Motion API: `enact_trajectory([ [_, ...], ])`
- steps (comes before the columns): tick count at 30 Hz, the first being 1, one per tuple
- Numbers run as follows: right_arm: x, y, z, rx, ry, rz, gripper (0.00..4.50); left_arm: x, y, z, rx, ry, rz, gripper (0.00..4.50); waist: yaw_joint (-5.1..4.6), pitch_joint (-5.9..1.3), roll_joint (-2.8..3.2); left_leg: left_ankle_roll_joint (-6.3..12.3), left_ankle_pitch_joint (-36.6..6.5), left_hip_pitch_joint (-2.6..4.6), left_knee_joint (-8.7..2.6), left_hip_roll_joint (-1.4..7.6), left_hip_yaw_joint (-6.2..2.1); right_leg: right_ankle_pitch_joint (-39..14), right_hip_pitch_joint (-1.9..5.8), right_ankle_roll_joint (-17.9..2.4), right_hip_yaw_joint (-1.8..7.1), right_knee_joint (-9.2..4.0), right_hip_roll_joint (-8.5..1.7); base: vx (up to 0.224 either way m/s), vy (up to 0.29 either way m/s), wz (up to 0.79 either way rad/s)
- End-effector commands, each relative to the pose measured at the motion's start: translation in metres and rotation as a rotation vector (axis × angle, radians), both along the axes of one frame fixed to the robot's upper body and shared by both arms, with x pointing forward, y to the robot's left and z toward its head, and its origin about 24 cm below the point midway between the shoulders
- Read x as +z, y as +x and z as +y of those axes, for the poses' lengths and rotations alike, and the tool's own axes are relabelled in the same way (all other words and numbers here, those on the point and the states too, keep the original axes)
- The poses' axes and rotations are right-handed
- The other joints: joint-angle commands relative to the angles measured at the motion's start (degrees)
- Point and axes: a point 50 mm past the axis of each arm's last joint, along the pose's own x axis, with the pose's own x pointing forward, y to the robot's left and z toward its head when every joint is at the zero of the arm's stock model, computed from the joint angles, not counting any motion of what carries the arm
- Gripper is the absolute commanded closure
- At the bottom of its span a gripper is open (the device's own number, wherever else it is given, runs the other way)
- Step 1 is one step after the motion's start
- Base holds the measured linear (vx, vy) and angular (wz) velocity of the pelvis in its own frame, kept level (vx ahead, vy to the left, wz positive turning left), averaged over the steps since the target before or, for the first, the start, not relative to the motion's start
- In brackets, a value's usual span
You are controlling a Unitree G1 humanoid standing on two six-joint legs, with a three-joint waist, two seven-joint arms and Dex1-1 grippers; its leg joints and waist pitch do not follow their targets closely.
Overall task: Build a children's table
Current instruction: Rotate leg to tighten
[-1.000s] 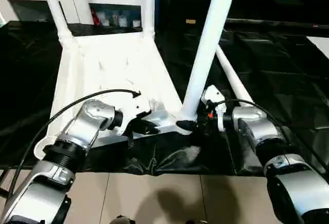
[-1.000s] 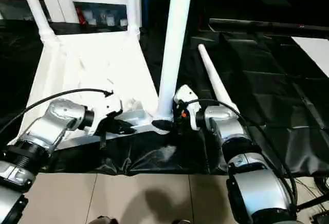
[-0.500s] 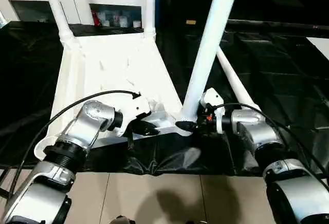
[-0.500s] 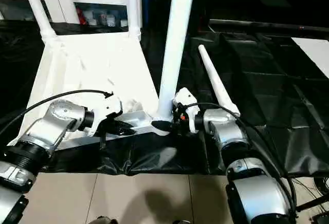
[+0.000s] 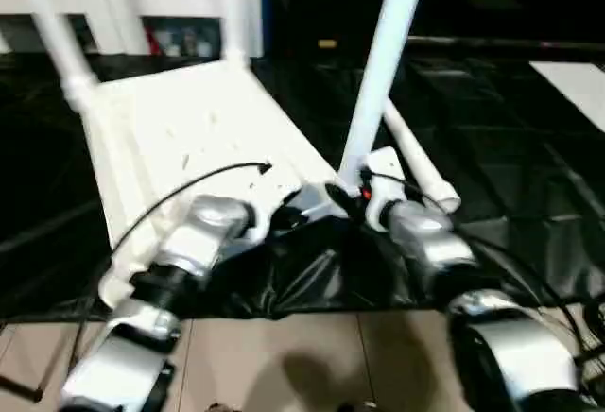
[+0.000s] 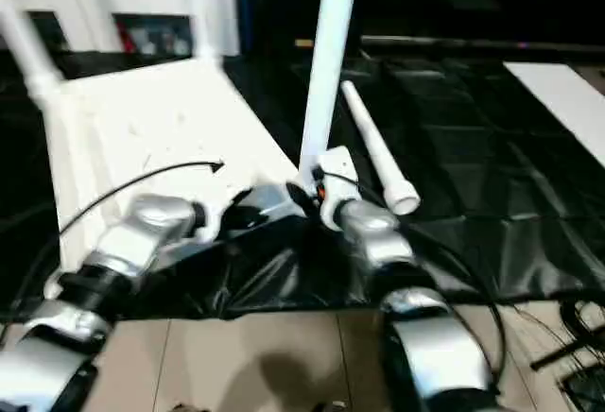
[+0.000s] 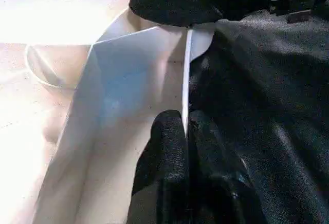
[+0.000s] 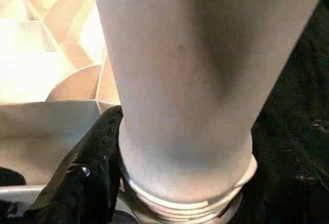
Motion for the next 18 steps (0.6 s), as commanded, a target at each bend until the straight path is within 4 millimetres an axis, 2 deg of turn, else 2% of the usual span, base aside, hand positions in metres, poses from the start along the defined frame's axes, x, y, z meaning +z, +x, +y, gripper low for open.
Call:
enact_trajectory([
  [1, -0.009, -0.015, 0.047, 0.171, 0.07, 0.067, 1.03, 0.019, 0.005, -0.024, -0.016, -0.082, -0.097, 4.5, -0.13, -4.49, 0.44, -0.25, -22.8, 1.7, -4.19, 1.44, -1.55, -28.0, 2.11, -7.9, 2.14, -4.97, -3.29, 0.0, 0.0, 0.0],
  [3, -0.007, -0.015, 0.047, 0.18, 0.094, 0.069, 0.96, 0.018, 0.002, -0.024, -0.039, -0.089, -0.095, 4.5, -0.19, -4.53, 0.5, -0.02, -22.9, 1.71, -4.21, 1.49, -1.52, -27.1, 2.08, -8.3, 2.21, -4.86, -3.26, 0.0, 0.0, 0.0],
  [6, -0.004, -0.012, 0.044, 0.192, 0.093, 0.056, 0.57, 0.017, -0.003, -0.022, -0.08, -0.096, -0.085, 4.5, -0.24, -4.55, 0.48, -0.03, -22.9, 1.57, -4.3, 1.61, -1.61, -26.3, 2.24, -8.9, 2.24, -4.64, -3.34, 0.0, 0.0, 0.0],
  [7, -0.003, -0.01, 0.037, 0.201, 0.051, 0.04, 0.57, 0.017, -0.007, -0.019, -0.131, -0.1, -0.085, 4.5, -0.44, -4.58, 0.23, 0.13, -22.5, 1.41, -4.29, 1.53, -1.5, -25.8, 2.29, -9.0, 2.28, -4.59, -3.25, 0.0, 0.0, 0.0],
  [9, -0.002, -0.009, 0.03, 0.217, 0.033, 0.035, 0.57, 0.017, -0.011, -0.017, -0.168, -0.106, -0.072, 4.5, -0.67, -4.65, 0.41, 0.37, -21.4, 1.13, -4.33, 1.64, -1.59, -24.4, 2.61, -9.8, 2.4, -4.25, -3.44, 0.0, 0.0, 0.0],
  [14, 0.002, -0.008, 0.009, 0.305, -0.002, 0.023, 0.57, 0.017, -0.022, -0.008, -0.28, -0.115, -0.032, 4.5, -0.48, -4.77, 0.58, 1.29, -19.1, 1.32, -4.16, 1.79, -1.13, -18.8, 2.47, -12.3, 2.84, -3.54, -3.22, 0.0, 0.0, 0.0],
  [18, 0.004, -0.01, -0.007, 0.392, -0.024, 0.022, 0.57, 0.015, -0.029, 0.0, -0.348, -0.101, 0.012, 4.5, -0.36, -4.94, 0.63, 1.71, -17.2, 1.06, -4.08, 1.84, -1.15, -16.3, 2.94, -13.0, 2.84, -2.96, -3.17, 0.0, 0.0, 0.0],
])
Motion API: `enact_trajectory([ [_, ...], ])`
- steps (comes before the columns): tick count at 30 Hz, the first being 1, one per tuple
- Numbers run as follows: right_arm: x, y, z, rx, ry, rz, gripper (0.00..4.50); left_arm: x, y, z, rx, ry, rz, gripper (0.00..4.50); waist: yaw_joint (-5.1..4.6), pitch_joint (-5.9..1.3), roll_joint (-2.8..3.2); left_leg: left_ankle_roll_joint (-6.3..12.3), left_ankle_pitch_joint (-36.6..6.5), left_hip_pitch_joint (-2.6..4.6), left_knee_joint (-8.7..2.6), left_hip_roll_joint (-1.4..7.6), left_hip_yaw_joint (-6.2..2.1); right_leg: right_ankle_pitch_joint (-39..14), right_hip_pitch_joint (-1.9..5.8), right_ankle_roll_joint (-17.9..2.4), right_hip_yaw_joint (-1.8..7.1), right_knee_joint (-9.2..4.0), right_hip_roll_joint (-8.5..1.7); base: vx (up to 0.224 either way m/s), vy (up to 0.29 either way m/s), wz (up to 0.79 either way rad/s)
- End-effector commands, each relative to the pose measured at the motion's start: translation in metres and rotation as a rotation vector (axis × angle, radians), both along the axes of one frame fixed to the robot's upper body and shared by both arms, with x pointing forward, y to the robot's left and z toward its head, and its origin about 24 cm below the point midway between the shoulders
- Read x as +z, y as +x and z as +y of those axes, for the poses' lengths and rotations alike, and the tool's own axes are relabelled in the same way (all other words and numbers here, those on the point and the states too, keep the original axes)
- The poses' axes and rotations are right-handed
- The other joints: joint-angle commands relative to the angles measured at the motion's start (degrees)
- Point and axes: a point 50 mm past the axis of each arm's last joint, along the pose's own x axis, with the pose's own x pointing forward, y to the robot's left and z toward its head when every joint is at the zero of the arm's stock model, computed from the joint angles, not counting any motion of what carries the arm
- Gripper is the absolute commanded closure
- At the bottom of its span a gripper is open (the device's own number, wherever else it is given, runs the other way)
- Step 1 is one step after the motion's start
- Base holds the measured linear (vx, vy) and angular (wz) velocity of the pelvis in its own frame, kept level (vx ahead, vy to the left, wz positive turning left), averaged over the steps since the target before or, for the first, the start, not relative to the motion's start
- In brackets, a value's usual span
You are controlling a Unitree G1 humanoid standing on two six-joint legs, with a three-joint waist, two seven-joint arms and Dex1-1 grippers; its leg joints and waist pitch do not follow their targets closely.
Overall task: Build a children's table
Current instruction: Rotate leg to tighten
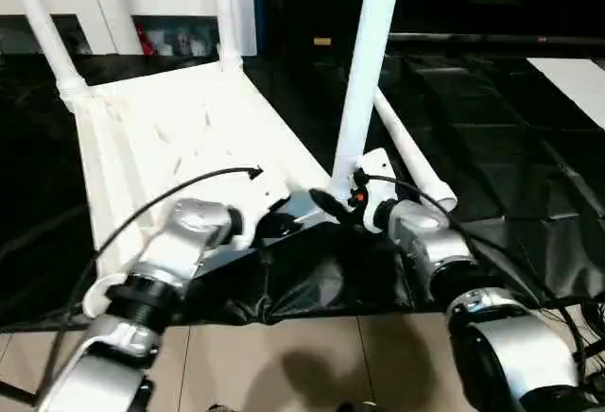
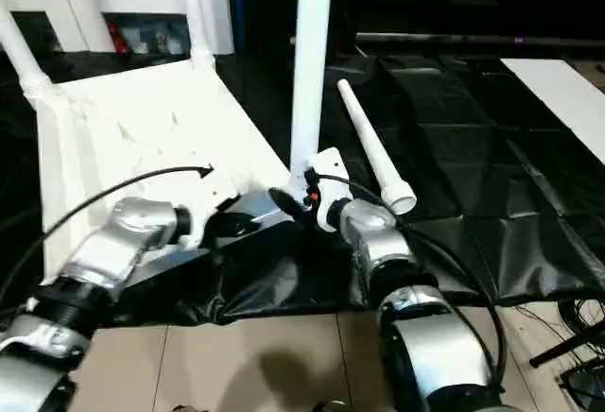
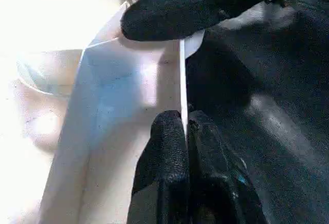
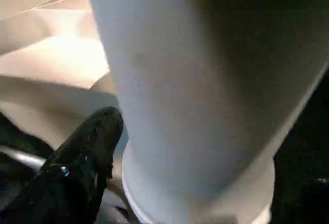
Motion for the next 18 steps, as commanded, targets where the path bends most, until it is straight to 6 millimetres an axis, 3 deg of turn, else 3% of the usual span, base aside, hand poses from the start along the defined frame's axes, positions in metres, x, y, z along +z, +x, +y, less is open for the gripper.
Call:
enact_trajectory([
  [1, -0.003, -0.003, 0.003, 0.06, -0.021, 0.021, 0.57, 0.01, -0.01, -0.026, -0.184, -0.095, -0.012, 4.5, 0.35, -4.94, 0.52, 1.92, -16.6, 1.1, -3.97, 1.8, -1.08, -15.8, 3.15, -13.0, 2.81, -3.23, -3.19, 0.0, 0.0, 0.0],
  [5, 0.0, -0.011, -0.011, 0.235, -0.026, 0.037, 0.57, 0.009, -0.018, -0.016, -0.259, -0.068, 0.042, 4.5, 1.1, -4.96, 0.5, 2.89, -14.5, 1.19, -3.85, 2.06, -0.76, -13.1, 3.14, -14.2, 2.79, -2.84, -2.98, 0.0, 0.0, 0.0],
  [6, 0.0, -0.011, -0.011, 0.235, -0.026, 0.037, 0.57, 0.009, -0.018, -0.016, -0.259, -0.068, 0.042, 4.5, 1.67, -4.86, 0.63, 2.89, -15.0, 1.32, -3.87, 2.11, -0.7, -14.0, 3.08, -14.0, 2.76, -2.88, -2.97, 0.0, 0.0, 0.0],
  [13, 0.004, -0.025, -0.021, 0.494, -0.049, 0.062, 0.57, 0.007, -0.024, 0.001, -0.348, -0.005, 0.102, 4.5, 2.6, -4.51, 0.46, 1.13, -18.9, 1.81, -4.14, 2.22, -0.82, -20.9, 2.56, -11.9, 2.88, -3.61, -3.08, 0.0, 0.0, 0.0],
  [14, 0.004, -0.026, -0.021, 0.501, -0.05, 0.063, 0.84, 0.007, -0.024, 0.001, -0.352, -0.003, 0.105, 4.5, 2.72, -4.53, 0.38, 0.86, -19.1, 1.82, -4.13, 2.17, -0.87, -21.4, 2.6, -11.7, 2.87, -3.64, -3.14, 0.0, 0.0, 0.0],
  [17, 0.004, -0.03, -0.022, 0.569, -0.07, 0.065, 1.06, 0.006, -0.026, 0.006, -0.377, 0.019, 0.13, 4.5, 2.75, -4.49, 0.23, 0.6, -19.3, 1.7, -4.24, 2.17, -0.96, -22.5, 2.63, -11.2, 2.85, -3.68, -3.13, 0.0, 0.0, 0.0],
  [18, 0.003, -0.031, -0.021, 0.578, -0.073, 0.065, 1.17, 0.005, -0.026, 0.007, -0.379, 0.023, 0.132, 4.5, 2.91, -4.49, 0.38, 0.51, -19.5, 1.98, -4.2, 2.18, -0.91, -22.6, 2.41, -11.1, 2.92, -3.8, -3.15, 0.0, 0.0, 0.0],
])
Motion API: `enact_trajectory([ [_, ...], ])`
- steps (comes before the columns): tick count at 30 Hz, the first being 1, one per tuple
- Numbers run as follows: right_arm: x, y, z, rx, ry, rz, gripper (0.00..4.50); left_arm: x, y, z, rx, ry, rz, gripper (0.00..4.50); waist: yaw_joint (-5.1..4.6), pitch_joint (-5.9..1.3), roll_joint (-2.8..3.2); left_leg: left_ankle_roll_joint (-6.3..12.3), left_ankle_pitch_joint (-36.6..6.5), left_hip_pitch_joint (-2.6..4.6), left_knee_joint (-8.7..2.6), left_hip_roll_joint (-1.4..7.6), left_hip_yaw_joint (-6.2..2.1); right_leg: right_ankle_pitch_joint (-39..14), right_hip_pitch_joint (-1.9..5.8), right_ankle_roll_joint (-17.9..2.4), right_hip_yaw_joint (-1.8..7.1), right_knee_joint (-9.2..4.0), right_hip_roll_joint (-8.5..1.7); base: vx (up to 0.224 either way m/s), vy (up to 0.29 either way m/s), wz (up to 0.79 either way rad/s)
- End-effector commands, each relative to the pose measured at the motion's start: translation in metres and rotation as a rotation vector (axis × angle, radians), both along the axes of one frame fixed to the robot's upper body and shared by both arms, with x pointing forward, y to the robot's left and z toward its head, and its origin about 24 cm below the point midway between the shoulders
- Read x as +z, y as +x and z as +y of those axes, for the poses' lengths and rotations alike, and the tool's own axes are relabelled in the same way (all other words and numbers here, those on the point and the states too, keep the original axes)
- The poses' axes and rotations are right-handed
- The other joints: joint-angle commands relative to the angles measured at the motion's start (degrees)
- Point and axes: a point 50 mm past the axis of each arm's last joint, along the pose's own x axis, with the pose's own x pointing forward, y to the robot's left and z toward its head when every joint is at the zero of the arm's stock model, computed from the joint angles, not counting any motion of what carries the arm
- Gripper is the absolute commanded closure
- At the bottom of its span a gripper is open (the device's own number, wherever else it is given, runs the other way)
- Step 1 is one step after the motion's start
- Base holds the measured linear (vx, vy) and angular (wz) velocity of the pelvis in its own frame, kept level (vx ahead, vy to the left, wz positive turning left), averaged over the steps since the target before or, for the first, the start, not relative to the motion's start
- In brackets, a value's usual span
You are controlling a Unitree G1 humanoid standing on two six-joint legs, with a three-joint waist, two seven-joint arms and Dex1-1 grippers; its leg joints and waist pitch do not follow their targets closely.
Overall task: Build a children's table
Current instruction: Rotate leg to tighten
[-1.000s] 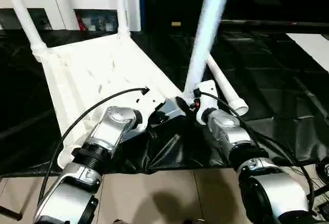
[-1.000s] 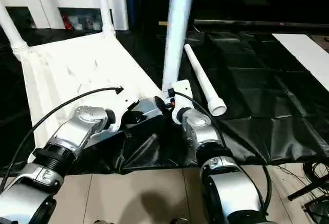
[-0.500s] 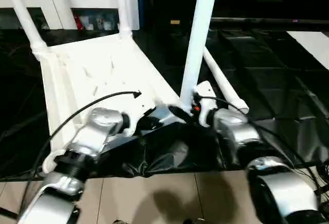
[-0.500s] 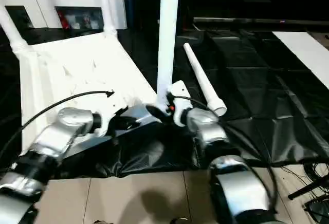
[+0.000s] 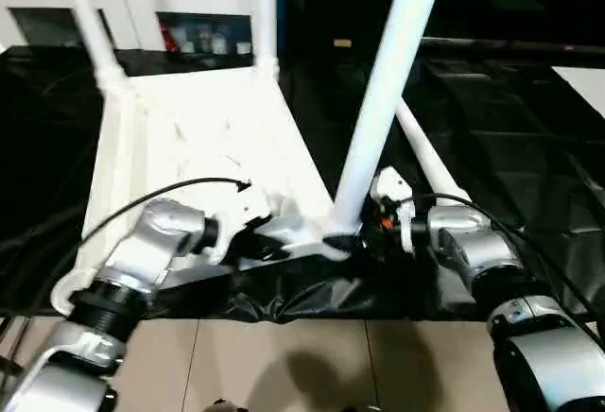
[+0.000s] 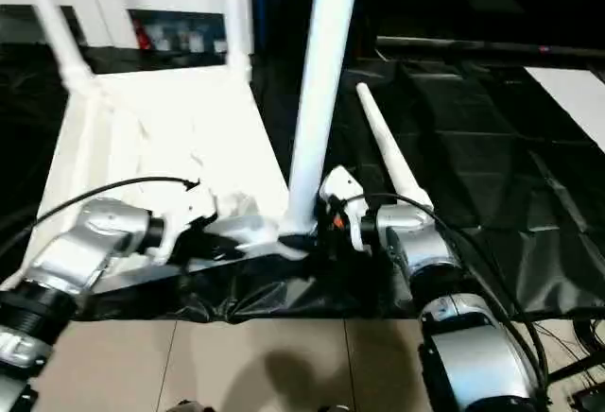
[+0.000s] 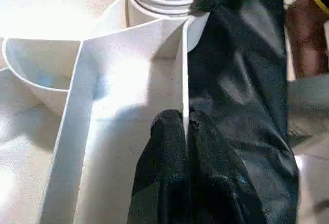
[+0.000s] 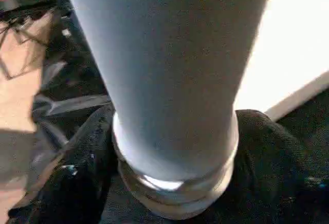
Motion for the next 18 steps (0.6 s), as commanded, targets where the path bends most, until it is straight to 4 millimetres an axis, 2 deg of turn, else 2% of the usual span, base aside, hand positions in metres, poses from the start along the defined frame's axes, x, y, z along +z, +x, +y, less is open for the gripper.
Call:
enact_trajectory([
  [1, -0.002, -0.004, 0.007, 0.063, -0.009, 0.002, 1.24, 0.002, -0.008, -0.019, -0.142, -0.03, 0.019, 4.5, -0.17, -4.47, 0.49, 0.52, -19.5, 1.99, -4.3, 2.11, -1.01, -22.5, 2.28, -11.3, 2.82, -3.91, -3.16, 0.0, 0.0, 0.0],
  [2, -0.002, -0.005, 0.008, 0.066, -0.007, 0.005, 1.3, 0.002, -0.008, -0.019, -0.141, -0.031, 0.021, 4.5, -0.05, -4.46, 0.49, 0.31, -19.8, 2.27, -4.28, 2.19, -0.94, -22.4, 2.05, -11.7, 2.91, -3.98, -3.2, 0.0, 0.0, 0.0],
  [5, -0.003, -0.006, 0.012, 0.065, 0.018, 0.013, 1.59, 0.002, -0.006, -0.02, -0.121, -0.045, 0.01, 4.5, 0.01, -4.43, 0.37, 0.05, -19.8, 2.1, -4.41, 2.18, -1.05, -22.5, 2.24, -11.7, 2.88, -3.85, -3.19, 0.0, 0.0, 0.0],
  [6, -0.004, -0.007, 0.013, 0.062, 0.024, 0.015, 1.63, 0.002, -0.005, -0.021, -0.112, -0.054, 0.004, 4.5, -0.05, -4.44, 0.31, 0.03, -19.7, 1.9, -4.43, 2.12, -1.1, -22.9, 2.37, -11.4, 2.87, -3.85, -3.25, 0.0, 0.0, 0.0],
  [9, -0.007, -0.008, 0.017, 0.025, 0.046, 0.021, 1.7, 0.003, -0.002, -0.026, -0.069, -0.087, -0.02, 4.5, -0.01, -4.41, 0.29, -0.13, -19.8, 2.11, -4.39, 2.13, -1.08, -23.4, 2.18, -11.0, 2.96, -4.01, -3.29, 0.0, 0.0, 0.0],
  [11, -0.01, -0.008, 0.02, -0.018, 0.058, 0.031, 1.72, 0.004, 0.0, -0.03, -0.038, -0.104, -0.036, 4.5, -0.12, -4.36, 0.2, -0.26, -19.7, 1.92, -4.48, 2.08, -1.2, -23.9, 2.35, -10.8, 2.9, -4.04, -3.34, 0.0, 0.0, 0.0],
  [12, -0.012, -0.007, 0.021, -0.055, 0.057, 0.036, 1.72, 0.003, 0.001, -0.032, -0.022, -0.108, -0.045, 4.5, -0.21, -4.39, -0.1, -0.31, -19.7, 1.87, -4.46, 2.02, -1.28, -24.8, 2.41, -10.4, 2.84, -4.03, -3.37, 0.0, 0.0, 0.0],
  [13, -0.012, -0.007, 0.021, -0.055, 0.057, 0.036, 1.73, 0.003, 0.001, -0.032, -0.022, -0.108, -0.045, 4.5, -0.31, -4.33, -0.01, -0.37, -20.0, 1.85, -4.45, 2.0, -1.29, -25.5, 2.37, -10.2, 2.85, -4.17, -3.44, 0.0, 0.0, 0.0],
  [14, -0.014, -0.006, 0.023, -0.093, 0.062, 0.031, 1.73, 0.003, 0.003, -0.035, 0.003, -0.111, -0.059, 4.5, -0.47, -4.31, 0.01, -0.49, -20.5, 1.77, -4.47, 1.94, -1.44, -27.1, 2.46, -9.5, 2.72, -4.35, -3.5, 0.0, 0.0, 0.0],
  [15, -0.017, -0.004, 0.027, -0.174, 0.063, 0.025, 1.73, 0.003, 0.007, -0.039, 0.053, -0.118, -0.076, 4.5, -0.77, -4.16, 0.21, -0.89, -21.1, 1.86, -4.44, 1.89, -1.46, -28.3, 2.17, -8.9, 2.78, -4.57, -3.52, 0.0, 0.0, 0.0],
  [16, -0.017, -0.003, 0.027, -0.186, 0.063, 0.025, 1.73, 0.003, 0.007, -0.04, 0.06, -0.118, -0.078, 4.5, -0.91, -4.14, 0.1, -1.07, -21.7, 2.03, -4.44, 1.83, -1.51, -29.1, 2.06, -8.7, 2.71, -4.77, -3.5, 0.0, 0.0, 0.0],
  [17, -0.022, 0.001, 0.032, -0.318, 0.066, 0.029, 1.73, 0.004, 0.013, -0.046, 0.134, -0.121, -0.102, 4.5, -1.26, -4.09, 0.14, -1.38, -22.4, 2.09, -4.35, 1.73, -1.61, -30.6, 2.04, -8.1, 2.56, -4.98, -3.51, 0.0, 0.0, 0.0],
  [18, -0.024, 0.003, 0.033, -0.36, 0.067, 0.035, 1.73, 0.005, 0.015, -0.048, 0.156, -0.12, -0.109, 4.5, -1.71, -3.93, 0.01, -1.69, -23.5, 2.18, -4.29, 1.56, -1.8, -33.2, 1.94, -7.1, 2.22, -5.43, -3.5, 0.0, 0.0, 0.0],
])
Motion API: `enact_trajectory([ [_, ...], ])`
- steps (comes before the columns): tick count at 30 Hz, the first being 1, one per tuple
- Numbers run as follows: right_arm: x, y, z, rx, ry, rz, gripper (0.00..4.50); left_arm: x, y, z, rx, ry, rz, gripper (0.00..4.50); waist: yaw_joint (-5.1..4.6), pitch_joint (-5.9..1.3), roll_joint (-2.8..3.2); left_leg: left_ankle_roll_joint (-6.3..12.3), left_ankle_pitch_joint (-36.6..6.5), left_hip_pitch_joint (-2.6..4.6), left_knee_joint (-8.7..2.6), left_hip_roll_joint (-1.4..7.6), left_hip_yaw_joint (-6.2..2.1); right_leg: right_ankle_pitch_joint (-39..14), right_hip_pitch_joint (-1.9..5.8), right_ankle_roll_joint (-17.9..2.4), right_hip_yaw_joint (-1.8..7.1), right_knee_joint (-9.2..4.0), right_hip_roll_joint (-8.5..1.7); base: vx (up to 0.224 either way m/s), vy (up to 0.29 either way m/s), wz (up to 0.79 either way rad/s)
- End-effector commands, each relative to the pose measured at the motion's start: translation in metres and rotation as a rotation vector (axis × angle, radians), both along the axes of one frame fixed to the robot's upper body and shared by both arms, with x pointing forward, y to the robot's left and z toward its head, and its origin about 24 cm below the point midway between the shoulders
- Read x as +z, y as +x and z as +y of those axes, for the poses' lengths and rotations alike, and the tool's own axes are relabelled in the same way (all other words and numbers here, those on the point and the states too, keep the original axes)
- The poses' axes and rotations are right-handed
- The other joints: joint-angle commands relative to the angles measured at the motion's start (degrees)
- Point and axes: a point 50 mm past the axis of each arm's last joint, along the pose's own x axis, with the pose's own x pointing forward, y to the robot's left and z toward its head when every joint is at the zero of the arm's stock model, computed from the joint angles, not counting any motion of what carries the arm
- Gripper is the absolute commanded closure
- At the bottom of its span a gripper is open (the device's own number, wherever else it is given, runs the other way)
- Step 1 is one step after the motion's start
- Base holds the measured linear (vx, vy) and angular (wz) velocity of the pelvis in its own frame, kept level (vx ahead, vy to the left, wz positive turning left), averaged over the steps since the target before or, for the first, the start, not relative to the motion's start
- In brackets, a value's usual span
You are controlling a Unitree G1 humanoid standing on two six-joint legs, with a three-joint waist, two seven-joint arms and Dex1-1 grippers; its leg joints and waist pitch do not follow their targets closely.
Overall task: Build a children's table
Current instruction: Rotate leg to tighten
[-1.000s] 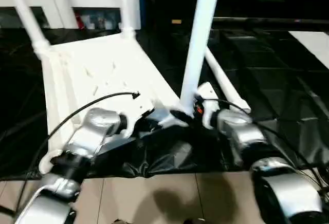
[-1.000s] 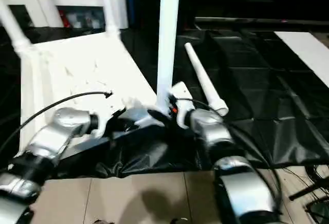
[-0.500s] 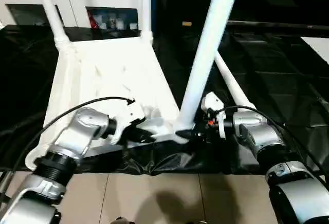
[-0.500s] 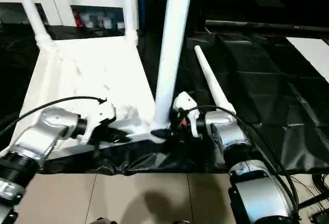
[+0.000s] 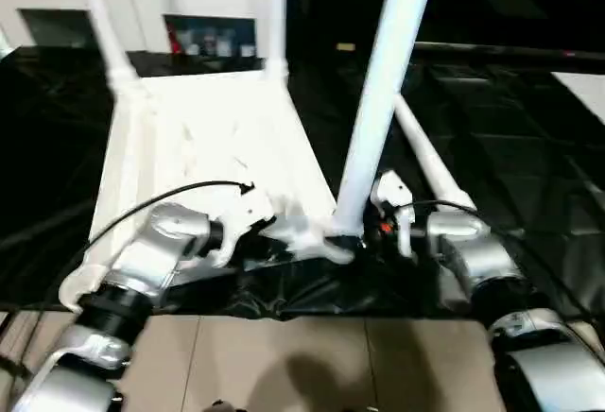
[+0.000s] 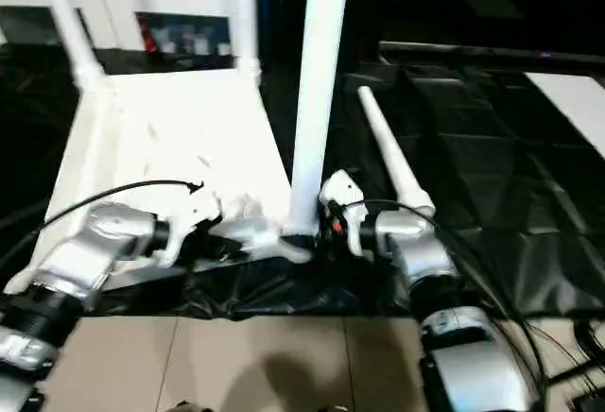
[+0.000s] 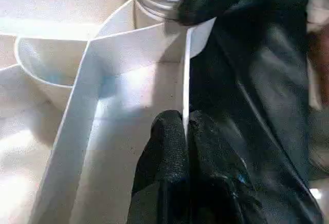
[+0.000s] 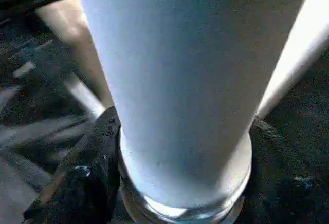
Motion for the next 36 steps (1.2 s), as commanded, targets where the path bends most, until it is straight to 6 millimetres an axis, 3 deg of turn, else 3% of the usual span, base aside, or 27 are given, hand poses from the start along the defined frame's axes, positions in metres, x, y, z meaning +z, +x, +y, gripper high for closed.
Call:
enact_trajectory([
  [1, -0.013, -0.003, 0.025, -0.069, 0.019, 0.063, 1.73, 0.013, 0.007, -0.03, 0.008, -0.064, -0.064, 4.5, -0.37, -3.95, 0.25, -1.79, -24.0, 2.1, -4.27, 1.54, -1.8, -34.0, 1.64, -7.0, 2.06, -5.53, -3.55, 0.0, 0.0, 0.0],
  [5, -0.018, 0.005, 0.042, -0.299, 0.035, 0.104, 1.73, 0.017, 0.018, -0.043, 0.144, -0.075, -0.113, 4.5, -2.14, -3.91, 0.45, -2.11, -26.9, 1.79, -4.23, 1.26, -2.51, -37.5, 1.87, -4.4, 0.67, -6.5, -3.47, 0.0, 0.0, 0.0],
  [7, -0.018, 0.008, 0.052, -0.376, 0.048, 0.119, 1.73, 0.018, 0.019, -0.05, 0.154, -0.075, -0.136, 4.5, -2.69, -3.77, 0.49, -1.95, -29.3, 2.24, -3.99, 1.09, -2.64, -38.8, 1.54, -3.6, -0.03, -7.23, -3.41, 0.0, 0.0, 0.0],
  [8, -0.017, 0.008, 0.053, -0.379, 0.052, 0.121, 1.73, 0.018, 0.019, -0.051, 0.154, -0.074, -0.139, 4.5, -2.99, -3.72, 0.82, -1.83, -30.8, 2.61, -3.92, 1.2, -2.81, -38.9, 1.41, -3.5, -0.39, -7.54, -3.55, 0.0, 0.0, 0.0],
  [9, -0.013, 0.008, 0.062, -0.362, 0.095, 0.11, 1.73, 0.019, 0.019, -0.054, 0.138, -0.08, -0.158, 4.5, -3.45, -3.61, 1.13, -1.91, -32.9, 2.65, -4.2, 1.4, -3.2, -37.6, 1.75, -3.4, -1.06, -7.75, -3.39, 0.0, 0.0, 0.0],
  [10, -0.012, 0.008, 0.064, -0.355, 0.106, 0.11, 1.73, 0.019, 0.018, -0.054, 0.131, -0.08, -0.165, 4.5, -3.72, -3.63, 1.0, -1.95, -34.2, 2.45, -4.51, 1.59, -3.48, -36.3, 2.14, -3.2, -1.28, -7.65, -3.36, 0.0, 0.0, 0.0],
  [11, -0.01, 0.008, 0.067, -0.345, 0.123, 0.11, 1.73, 0.019, 0.018, -0.055, 0.121, -0.08, -0.176, 4.5, -3.68, -3.57, 0.97, -1.94, -34.9, 2.69, -4.56, 1.62, -3.47, -36.1, 1.96, -3.3, -1.28, -7.8, -3.38, 0.0, 0.0, 0.0],
  [12, -0.008, 0.008, 0.069, -0.334, 0.141, 0.111, 1.18, 0.02, 0.018, -0.055, 0.108, -0.08, -0.188, 4.5, -3.7, -3.57, 0.74, -1.96, -35.2, 2.96, -4.46, 1.58, -3.4, -36.0, 1.68, -3.4, -1.22, -7.91, -3.44, 0.0, 0.0, 0.0],
  [13, -0.006, 0.008, 0.071, -0.306, 0.163, 0.11, 1.04, 0.02, 0.016, -0.053, 0.086, -0.076, -0.189, 4.5, -3.68, -3.66, 0.75, -1.93, -34.8, 3.15, -4.32, 1.45, -3.35, -35.6, 1.68, -3.9, -1.1, -7.85, -3.69, 0.0, 0.0, 0.0],
  [15, -0.004, 0.008, 0.071, -0.274, 0.17, 0.108, 0.97, 0.02, 0.013, -0.051, 0.05, -0.081, -0.19, 4.5, -3.67, -3.65, 0.63, -1.6, -33.5, 2.41, -4.65, 1.53, -3.39, -34.7, 2.06, -4.5, -0.75, -7.51, -3.89, 0.0, 0.0, 0.0],
  [17, -0.003, 0.009, 0.068, -0.254, 0.153, 0.092, 0.67, 0.021, 0.011, -0.048, 0.019, -0.084, -0.187, 4.5, -3.68, -3.73, 0.75, -1.58, -32.7, 2.04, -4.74, 1.5, -3.41, -34.5, 2.25, -4.8, -0.5, -7.3, -4.05, 0.0, 0.0, 0.0],
  [18, -0.003, 0.01, 0.064, -0.24, 0.124, 0.076, 0.59, 0.021, 0.01, -0.045, 0.002, -0.084, -0.181, 4.5, -3.51, -3.78, 1.29, -1.68, -32.3, 1.94, -4.8, 1.52, -3.45, -33.8, 2.31, -5.4, -0.3, -7.09, -4.19, 0.0, 0.0, 0.0],
  [19, -0.003, 0.01, 0.063, -0.234, 0.116, 0.071, 0.55, 0.02, 0.01, -0.044, 0.0, -0.084, -0.177, 4.5, -3.61, -3.75, 1.09, -1.7, -32.2, 1.87, -4.88, 1.56, -3.34, -33.2, 2.23, -5.7, -0.17, -7.07, -4.05, 0.0, 0.0, 0.0],
  [21, -0.001, 0.009, 0.052, -0.154, 0.07, 0.035, 0.48, 0.019, 0.006, -0.036, -0.043, -0.077, -0.155, 4.5, -3.26, -3.9, 1.31, -1.44, -31.6, 2.12, -4.77, 1.52, -3.09, -30.9, 2.12, -7.2, 0.1, -6.81, -3.97, 0.0, 0.0, 0.0],
  [23, 0.001, 0.008, 0.045, -0.08, 0.059, 0.018, 0.48, 0.018, 0.003, -0.031, -0.078, -0.073, -0.132, 4.5, -3.1, -3.93, 1.31, -1.05, -30.6, 1.91, -4.83, 1.62, -3.01, -29.2, 2.3, -8.2, 0.39, -6.46, -3.99, 0.0, 0.0, 0.0],
  [25, 0.005, 0.005, 0.036, 0.026, 0.033, -0.01, 0.48, 0.016, -0.001, -0.024, -0.129, -0.069, -0.098, 4.5, -2.54, -3.95, 1.83, -0.79, -29.6, 2.23, -4.82, 1.72, -2.66, -26.2, 1.97, -10.0, 0.95, -6.07, -3.77, 0.0, 0.0, 0.0],
  [26, 0.005, 0.005, 0.036, 0.026, 0.033, -0.01, 0.48, 0.016, -0.001, -0.024, -0.129, -0.069, -0.098, 4.5, -2.21, -3.98, 1.53, -0.63, -28.8, 2.16, -4.86, 1.78, -2.39, -24.8, 1.96, -10.7, 1.24, -5.75, -3.58, 0.0, 0.0, 0.0],
  [27, 0.006, 0.002, 0.029, 0.106, 0.012, -0.017, 0.48, 0.016, -0.003, -0.02, -0.159, -0.064, -0.083, 4.5, -1.96, -3.99, 1.88, -0.66, -28.5, 2.23, -4.81, 1.74, -2.33, -24.2, 1.88, -11.1, 1.42, -5.59, -3.57, 0.0, 0.0, 0.0],
  [28, 0.007, 0.0, 0.026, 0.139, 0.006, -0.015, 0.48, 0.015, -0.003, -0.019, -0.17, -0.064, -0.079, 4.5, -1.3, -3.9, 1.69, -0.4, -28.0, 2.4, -4.7, 1.76, -2.06, -24.4, 1.76, -11.4, 1.62, -5.45, -3.4, 0.0, 0.0, 0.0],
  [29, 0.007, 0.0, 0.025, 0.148, 0.005, -0.014, 0.48, 0.015, -0.004, -0.019, -0.173, -0.064, -0.077, 4.5, -1.3, -3.9, 1.69, -0.4, -28.0, 2.4, -4.7, 1.76, -2.06, -24.4, 1.76, -11.4, 1.62, -5.45, -3.4, 0.0, 0.0, 0.0],
  [32, 0.009, -0.005, 0.011, 0.256, -0.022, 0.008, 0.48, 0.014, -0.007, -0.012, -0.216, -0.058, -0.038, 4.5, -0.28, -4.09, 1.58, 0.28, -24.3, 1.98, -4.64, 1.96, -1.68, -22.4, 2.17, -12.2, 1.93, -4.79, -3.32, 0.0, 0.0, 0.0],
  [34, 0.012, -0.007, 0.004, 0.318, -0.027, 0.03, 0.72, 0.014, -0.009, -0.007, -0.244, -0.053, -0.011, 4.5, 0.41, -4.04, 1.54, 0.36, -24.1, 2.36, -4.45, 1.94, -1.43, -22.9, 1.76, -12.4, 2.18, -4.7, -3.21, 0.0, 0.0, 0.0],
  [35, 0.014, -0.008, 0.002, 0.342, -0.029, 0.036, 0.8, 0.014, -0.01, -0.004, -0.254, -0.051, 0.001, 4.5, 0.66, -4.03, 0.69, 0.73, -23.2, 2.43, -4.24, 1.89, -1.18, -23.7, 1.7, -12.5, 2.41, -4.44, -3.27, 0.0, 0.0, 0.0],
  [36, 0.014, -0.008, 0.002, 0.342, -0.029, 0.036, 0.83, 0.014, -0.01, -0.004, -0.254, -0.051, 0.001, 4.5, 0.89, -4.07, 0.88, 0.82, -22.7, 2.54, -4.18, 1.88, -1.07, -24.2, 1.66, -12.4, 2.54, -4.53, -3.36, 0.0, 0.0, 0.0],
])
